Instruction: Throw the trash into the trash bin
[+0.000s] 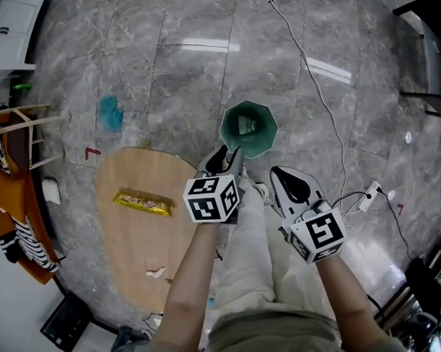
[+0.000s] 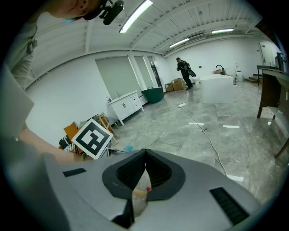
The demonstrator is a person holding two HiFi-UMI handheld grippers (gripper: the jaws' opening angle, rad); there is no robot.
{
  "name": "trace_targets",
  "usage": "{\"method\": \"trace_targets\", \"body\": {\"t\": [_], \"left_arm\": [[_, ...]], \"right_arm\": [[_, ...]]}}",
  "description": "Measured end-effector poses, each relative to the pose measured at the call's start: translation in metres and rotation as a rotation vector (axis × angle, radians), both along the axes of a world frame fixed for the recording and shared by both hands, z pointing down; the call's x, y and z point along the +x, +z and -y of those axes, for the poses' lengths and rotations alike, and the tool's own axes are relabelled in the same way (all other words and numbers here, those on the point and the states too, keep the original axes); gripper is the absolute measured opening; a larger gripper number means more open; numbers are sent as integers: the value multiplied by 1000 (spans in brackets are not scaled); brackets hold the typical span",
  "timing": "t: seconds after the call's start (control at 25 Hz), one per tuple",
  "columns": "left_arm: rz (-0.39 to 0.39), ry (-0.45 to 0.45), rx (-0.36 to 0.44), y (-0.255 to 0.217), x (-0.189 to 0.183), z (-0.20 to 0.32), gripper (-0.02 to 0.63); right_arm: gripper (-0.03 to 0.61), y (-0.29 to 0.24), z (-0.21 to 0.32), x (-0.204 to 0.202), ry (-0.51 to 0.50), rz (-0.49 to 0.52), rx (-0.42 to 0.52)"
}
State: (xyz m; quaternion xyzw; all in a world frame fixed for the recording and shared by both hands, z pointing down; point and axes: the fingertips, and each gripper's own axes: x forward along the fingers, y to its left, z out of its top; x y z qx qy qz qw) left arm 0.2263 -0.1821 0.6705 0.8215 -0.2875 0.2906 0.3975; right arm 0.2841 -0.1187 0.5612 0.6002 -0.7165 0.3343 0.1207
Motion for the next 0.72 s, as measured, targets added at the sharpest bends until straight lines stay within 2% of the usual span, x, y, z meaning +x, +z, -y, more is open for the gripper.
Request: {"method": "trace_targets", "body": {"t": [0.72], "left_arm": [[-27,-16,45,-31,-2,-7,145]], "right_arm": [[9,-22,-8,-7,-25,-14,27]]}}
